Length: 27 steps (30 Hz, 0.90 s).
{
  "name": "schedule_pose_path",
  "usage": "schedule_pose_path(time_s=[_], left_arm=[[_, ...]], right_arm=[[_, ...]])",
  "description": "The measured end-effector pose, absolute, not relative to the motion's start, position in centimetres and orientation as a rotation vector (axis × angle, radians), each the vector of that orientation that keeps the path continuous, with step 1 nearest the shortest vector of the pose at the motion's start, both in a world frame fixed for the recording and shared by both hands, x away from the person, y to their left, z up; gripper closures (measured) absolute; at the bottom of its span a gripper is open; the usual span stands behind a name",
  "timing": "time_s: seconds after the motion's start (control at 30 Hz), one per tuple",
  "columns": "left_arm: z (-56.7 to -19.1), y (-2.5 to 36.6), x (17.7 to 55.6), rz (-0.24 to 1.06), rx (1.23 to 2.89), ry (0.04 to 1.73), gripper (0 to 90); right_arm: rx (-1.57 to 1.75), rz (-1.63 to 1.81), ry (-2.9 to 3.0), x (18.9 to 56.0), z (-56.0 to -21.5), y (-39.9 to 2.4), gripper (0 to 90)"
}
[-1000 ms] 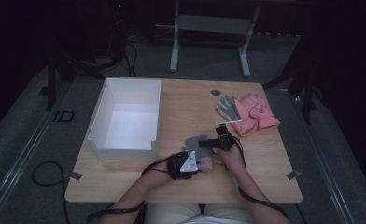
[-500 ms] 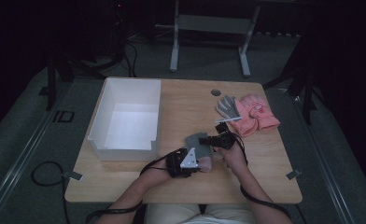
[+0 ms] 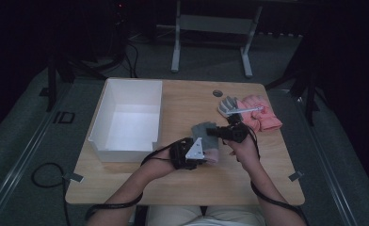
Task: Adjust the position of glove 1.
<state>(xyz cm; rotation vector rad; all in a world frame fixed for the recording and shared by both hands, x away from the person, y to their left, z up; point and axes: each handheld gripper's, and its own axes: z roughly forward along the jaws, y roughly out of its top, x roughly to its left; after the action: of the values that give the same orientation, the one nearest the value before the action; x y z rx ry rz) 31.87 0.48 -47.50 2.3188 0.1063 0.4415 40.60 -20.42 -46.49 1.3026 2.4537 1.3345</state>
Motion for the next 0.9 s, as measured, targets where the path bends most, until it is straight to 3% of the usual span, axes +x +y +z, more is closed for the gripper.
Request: schedule_pose_path(time_s=[0.53,0.9], left_arm=[[-41.5,1.8,32.6,0.469,2.345,0.051,71.6],[-39.4,3.9,32.7,0.52,2.394,0.045,71.5]], right_arm=[[1.195,1.386,2.412,40.7,-41.3,-19.8,73.8],[1.132,1.402,2.435,41.3,-39.4,-17.4,73.9]])
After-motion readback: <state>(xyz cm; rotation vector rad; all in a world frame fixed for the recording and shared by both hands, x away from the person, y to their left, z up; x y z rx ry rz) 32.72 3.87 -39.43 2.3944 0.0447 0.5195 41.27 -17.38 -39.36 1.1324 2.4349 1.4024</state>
